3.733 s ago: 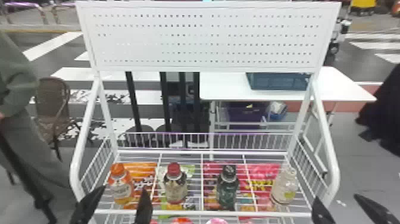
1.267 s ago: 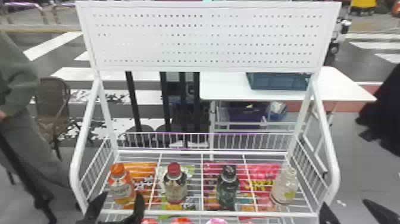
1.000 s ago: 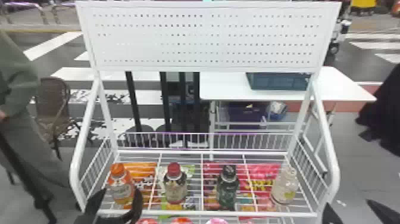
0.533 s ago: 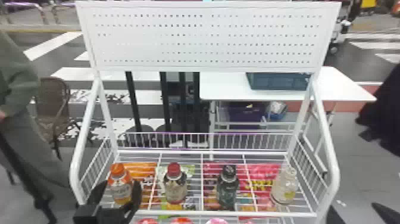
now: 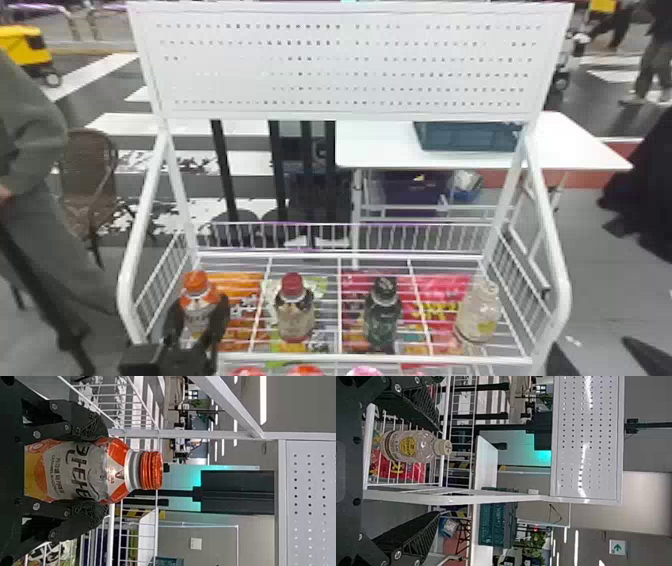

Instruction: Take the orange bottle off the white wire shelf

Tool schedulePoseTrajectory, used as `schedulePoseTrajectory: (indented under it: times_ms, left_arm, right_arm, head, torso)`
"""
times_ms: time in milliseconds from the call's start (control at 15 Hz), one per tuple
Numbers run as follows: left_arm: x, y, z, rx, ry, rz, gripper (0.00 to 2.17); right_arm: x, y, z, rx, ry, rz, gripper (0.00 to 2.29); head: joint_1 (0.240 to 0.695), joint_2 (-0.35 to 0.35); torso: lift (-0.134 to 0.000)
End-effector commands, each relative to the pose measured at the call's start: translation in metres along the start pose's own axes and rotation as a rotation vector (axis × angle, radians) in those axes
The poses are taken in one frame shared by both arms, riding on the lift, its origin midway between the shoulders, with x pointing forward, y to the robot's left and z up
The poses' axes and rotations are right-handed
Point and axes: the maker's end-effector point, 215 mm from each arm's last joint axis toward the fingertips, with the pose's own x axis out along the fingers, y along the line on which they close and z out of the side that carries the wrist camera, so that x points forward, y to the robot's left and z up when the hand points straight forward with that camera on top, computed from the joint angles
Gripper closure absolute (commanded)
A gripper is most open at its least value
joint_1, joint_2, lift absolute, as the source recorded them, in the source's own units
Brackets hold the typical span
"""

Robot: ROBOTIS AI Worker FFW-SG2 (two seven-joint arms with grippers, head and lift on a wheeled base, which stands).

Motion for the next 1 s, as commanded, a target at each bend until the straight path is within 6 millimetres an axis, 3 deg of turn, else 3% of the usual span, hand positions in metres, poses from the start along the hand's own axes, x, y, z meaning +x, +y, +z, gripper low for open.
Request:
schedulePoseTrajectory:
  times_ms: [0, 267, 400, 933]
  left_arm:
    - [-0.006, -0.003, 0.007, -0.007, -0.012, -0.005, 1.34]
    - [-0.031, -0.023, 0.047, -0.036, -0.068, -0.035, 1.33]
    - [-0.049, -0.012, 0.064, -0.036, -0.067, -0.013, 1.33]
    - [-0.110, -0.002, 0.110, 0.046, -0.047, -0.007, 1.25]
  right_arm:
    - [0.001, 0.001, 0.000, 0.003, -0.001, 0.002, 0.15]
    - [0.002, 0.001, 0.001, 0.004, -0.004, 0.003, 0.15]
    - [0.005, 0.001, 0.000, 0.007, -0.005, 0.004, 0.15]
    - [0.013, 0.006, -0.002, 0.024, -0.010, 0.018, 0.15]
  head:
    - [0.499, 0.000]
    - [0.499, 0.000]
    - [0.499, 0.000]
    - [0.499, 0.000]
  torso:
    - [0.000]
    - [0.000]
    - [0.000]
    - [0.000]
